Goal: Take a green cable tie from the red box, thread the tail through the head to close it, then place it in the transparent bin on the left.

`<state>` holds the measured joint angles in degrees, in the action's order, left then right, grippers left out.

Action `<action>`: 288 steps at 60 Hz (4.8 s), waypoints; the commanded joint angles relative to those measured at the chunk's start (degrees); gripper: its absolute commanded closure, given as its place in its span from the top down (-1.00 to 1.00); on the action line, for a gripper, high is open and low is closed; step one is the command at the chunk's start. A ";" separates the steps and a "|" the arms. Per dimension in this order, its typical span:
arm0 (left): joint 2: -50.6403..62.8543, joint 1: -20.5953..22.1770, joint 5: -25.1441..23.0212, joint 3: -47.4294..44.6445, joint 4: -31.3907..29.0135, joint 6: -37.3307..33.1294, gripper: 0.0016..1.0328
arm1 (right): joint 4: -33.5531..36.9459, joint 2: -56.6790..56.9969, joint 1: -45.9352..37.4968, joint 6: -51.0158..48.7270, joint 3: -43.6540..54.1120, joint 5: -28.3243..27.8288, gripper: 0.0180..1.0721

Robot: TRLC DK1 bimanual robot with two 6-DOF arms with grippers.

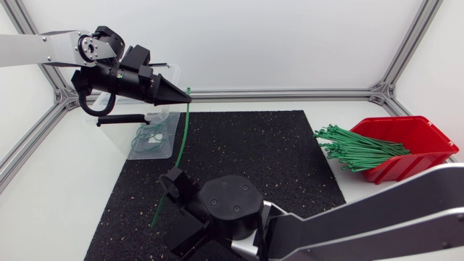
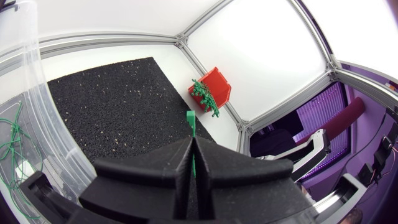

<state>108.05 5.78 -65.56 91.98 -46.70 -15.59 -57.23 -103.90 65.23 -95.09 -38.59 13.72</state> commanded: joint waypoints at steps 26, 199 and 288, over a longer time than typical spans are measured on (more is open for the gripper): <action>3.48 -1.83 -6.77 4.96 -23.00 -20.00 -0.94 | -0.69 1.06 4.29 1.40 0.88 0.96 -0.37; 6.38 -1.56 -8.18 6.19 -38.29 -29.49 -0.94 | -1.13 -2.98 6.57 -3.88 1.15 0.61 -0.62; -9.26 -4.81 -9.32 -10.69 -28.54 -38.55 -0.93 | 48.36 14.42 -1.25 47.01 -12.48 -7.47 -0.90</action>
<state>100.07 1.23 -74.56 82.96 -74.89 -52.77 -9.28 -90.52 64.10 -50.46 -50.89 6.35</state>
